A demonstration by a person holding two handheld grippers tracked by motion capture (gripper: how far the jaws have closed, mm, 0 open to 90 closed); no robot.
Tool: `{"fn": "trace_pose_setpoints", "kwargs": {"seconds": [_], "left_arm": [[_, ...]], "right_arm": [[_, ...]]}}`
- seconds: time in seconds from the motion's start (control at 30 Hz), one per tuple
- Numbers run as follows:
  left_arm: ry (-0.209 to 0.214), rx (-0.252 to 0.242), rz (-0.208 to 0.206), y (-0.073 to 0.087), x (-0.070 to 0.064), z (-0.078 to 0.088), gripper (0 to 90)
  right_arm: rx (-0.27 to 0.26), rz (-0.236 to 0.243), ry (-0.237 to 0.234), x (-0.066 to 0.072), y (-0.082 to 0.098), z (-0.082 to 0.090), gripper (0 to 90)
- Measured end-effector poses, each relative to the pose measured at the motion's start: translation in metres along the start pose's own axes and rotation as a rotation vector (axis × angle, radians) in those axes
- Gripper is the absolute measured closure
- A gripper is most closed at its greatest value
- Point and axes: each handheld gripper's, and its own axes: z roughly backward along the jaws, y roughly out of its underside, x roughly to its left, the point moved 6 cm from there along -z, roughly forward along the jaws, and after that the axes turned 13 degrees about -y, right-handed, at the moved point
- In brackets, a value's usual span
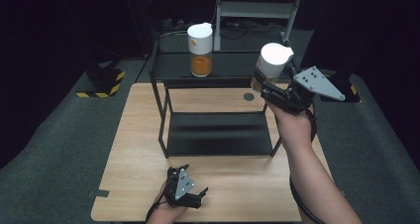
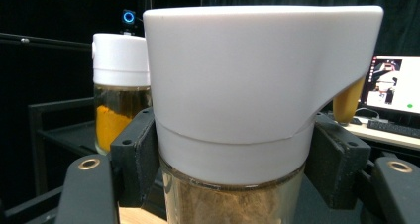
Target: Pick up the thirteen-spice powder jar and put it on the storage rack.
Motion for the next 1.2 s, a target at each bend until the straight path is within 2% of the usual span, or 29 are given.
{"fn": "trace_pose_setpoints", "kwargs": {"seconds": [0.37,1.2], "left_arm": [[0.002,-0.005,0.008,0.001,0.001,0.000,0.7],[-0.002,-0.011,0.008,0.002,0.001,0.001,0.7]], "right_arm": [[0.005,0.007,0.012,-0.004,-0.008,-0.020,30.1],[0.034,0.006,0.042,-0.013,-0.008,-0.059,30.1]]}}
